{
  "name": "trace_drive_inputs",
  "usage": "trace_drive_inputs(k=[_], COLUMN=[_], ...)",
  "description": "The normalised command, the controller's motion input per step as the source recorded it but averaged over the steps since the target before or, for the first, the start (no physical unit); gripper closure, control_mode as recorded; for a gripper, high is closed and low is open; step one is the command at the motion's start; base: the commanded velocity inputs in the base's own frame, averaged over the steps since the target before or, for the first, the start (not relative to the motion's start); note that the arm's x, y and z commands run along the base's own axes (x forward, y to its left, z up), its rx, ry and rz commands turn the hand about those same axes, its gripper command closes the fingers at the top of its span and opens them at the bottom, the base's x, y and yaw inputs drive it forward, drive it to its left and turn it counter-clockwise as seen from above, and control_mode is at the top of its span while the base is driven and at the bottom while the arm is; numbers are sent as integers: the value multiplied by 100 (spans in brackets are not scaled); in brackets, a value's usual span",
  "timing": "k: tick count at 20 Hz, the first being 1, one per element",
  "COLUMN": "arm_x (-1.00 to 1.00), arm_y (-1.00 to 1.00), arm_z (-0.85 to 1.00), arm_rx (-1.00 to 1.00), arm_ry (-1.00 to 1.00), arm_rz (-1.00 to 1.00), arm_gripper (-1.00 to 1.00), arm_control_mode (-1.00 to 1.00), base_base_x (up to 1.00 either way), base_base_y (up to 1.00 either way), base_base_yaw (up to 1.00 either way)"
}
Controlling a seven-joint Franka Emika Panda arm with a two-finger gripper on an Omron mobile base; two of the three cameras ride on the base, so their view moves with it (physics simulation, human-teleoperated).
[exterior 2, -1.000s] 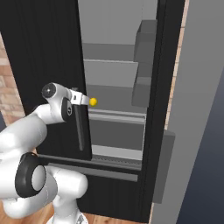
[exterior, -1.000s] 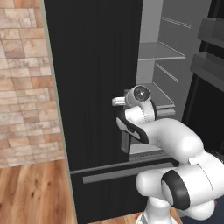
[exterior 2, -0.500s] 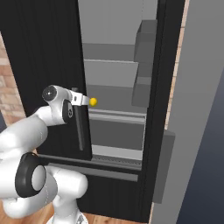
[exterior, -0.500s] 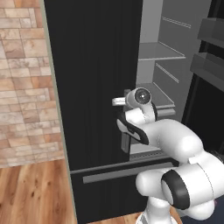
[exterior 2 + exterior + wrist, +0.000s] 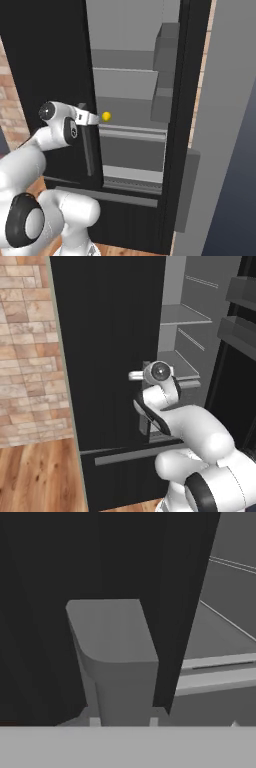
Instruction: Retrieve a lemon from the fridge and place it on the cutting board with the fish.
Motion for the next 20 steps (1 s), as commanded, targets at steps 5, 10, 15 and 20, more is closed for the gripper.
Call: trace_drive_inputs(k=[5, 10, 15, 20], arm_x=[-90, -100, -100, -100], arm_y=[38, 52, 21, 43], arm_z=[0, 0, 0, 0], arm_rx=[0, 0, 0, -3], arm_ry=[1, 0, 0, 4], arm_rz=[-22, -28, -19, -20], arm_gripper=[100, 100, 100, 100], arm_control_mode=[-100, -100, -100, -100], base_base_x=[0, 0, 0, 0], base_base_y=[0, 0, 0, 0], base_base_yaw=[0, 0, 0, 0])
